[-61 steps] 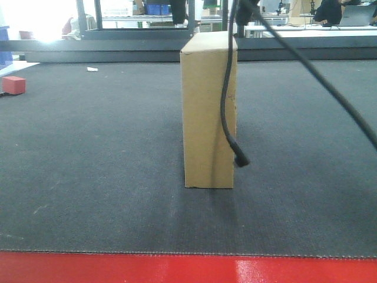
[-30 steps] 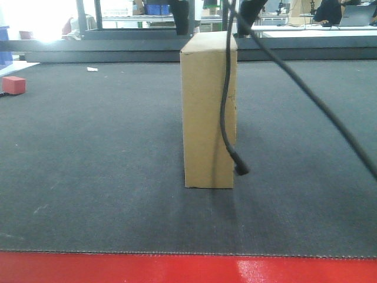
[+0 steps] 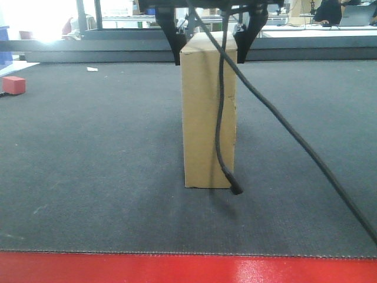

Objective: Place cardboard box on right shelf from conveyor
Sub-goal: 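Lower the open right gripper around the tan box's top edge, then close the right gripper on the box and lift it off the belt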

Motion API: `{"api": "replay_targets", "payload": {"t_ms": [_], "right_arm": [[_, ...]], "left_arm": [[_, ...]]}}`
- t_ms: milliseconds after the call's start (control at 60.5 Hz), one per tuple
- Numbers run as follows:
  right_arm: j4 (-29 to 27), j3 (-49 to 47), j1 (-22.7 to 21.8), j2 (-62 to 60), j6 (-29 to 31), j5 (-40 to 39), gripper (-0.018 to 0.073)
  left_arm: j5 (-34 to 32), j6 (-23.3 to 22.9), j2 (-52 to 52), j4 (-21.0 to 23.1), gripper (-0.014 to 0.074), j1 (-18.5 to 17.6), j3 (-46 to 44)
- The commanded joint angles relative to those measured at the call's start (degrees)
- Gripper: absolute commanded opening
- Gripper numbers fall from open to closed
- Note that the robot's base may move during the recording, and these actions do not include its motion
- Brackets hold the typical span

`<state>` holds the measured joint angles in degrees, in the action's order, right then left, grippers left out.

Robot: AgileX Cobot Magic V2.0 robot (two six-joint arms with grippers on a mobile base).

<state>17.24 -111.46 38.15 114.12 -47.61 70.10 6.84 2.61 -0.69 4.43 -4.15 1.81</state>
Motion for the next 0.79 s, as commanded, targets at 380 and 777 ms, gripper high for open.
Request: {"api": "replay_targets", "payload": {"t_ms": [380,777], "right_arm": [[-0.9,-1.7,-5.5,-7.0,9.7,-0.9,0.02],[-8.9,16.5,-16.3,-22.9,30.2,-10.0,0.02]], "left_arm": [[-4.9,0.0,-0.8,0.3,-0.0116,-0.4,0.5],[-4.9,0.0,-0.8,0.3,-0.0116,-0.4,0.5]]}}
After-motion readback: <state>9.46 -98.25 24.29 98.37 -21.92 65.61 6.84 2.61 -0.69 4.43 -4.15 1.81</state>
